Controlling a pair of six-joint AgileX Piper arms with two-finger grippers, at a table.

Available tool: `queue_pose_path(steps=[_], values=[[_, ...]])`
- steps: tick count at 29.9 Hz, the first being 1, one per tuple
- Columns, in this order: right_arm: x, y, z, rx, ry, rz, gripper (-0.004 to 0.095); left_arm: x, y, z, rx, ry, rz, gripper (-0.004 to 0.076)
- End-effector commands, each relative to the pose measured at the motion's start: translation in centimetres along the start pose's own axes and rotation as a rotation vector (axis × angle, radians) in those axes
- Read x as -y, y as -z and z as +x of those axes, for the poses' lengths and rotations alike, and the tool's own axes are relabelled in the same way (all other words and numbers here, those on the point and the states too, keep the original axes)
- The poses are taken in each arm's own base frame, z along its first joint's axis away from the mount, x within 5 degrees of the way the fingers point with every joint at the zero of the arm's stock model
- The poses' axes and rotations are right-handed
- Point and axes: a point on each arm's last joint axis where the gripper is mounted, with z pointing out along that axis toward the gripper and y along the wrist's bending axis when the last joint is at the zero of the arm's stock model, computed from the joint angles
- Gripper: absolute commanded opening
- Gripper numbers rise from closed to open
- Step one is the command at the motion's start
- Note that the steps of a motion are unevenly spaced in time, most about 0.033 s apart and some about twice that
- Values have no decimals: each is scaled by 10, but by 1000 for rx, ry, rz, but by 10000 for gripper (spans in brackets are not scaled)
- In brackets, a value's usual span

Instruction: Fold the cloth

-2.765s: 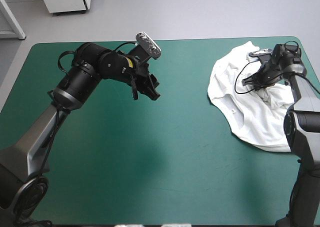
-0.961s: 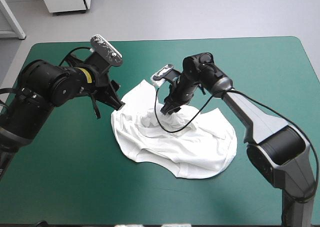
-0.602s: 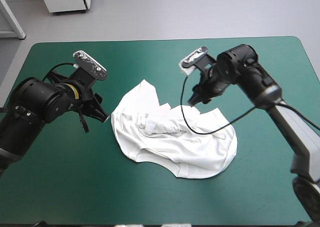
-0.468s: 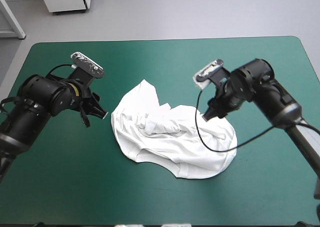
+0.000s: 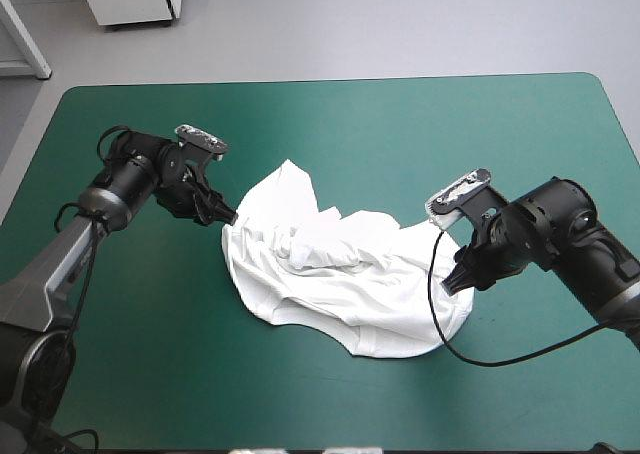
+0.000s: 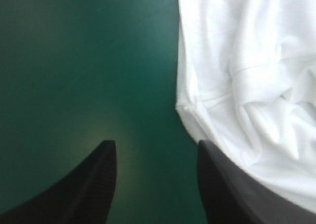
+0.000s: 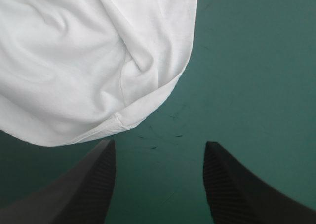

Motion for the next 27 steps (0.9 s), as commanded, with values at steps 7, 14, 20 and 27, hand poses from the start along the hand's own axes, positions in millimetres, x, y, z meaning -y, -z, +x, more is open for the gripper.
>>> queue_pose_path(steps=[7,14,20,27], values=[[3,4,-3,13,-10,7,513,3,-25,-19,80,30,59,391],[3,4,-3,15,-17,5,513,4,-57,-23,24,27,71,391],[-1,-5,2,-20,-23,-19,513,5,-71,-24,3,36,86,348],[-12,-26,16,-106,-39,-90,514,8,-81,-24,-13,40,118,-4]])
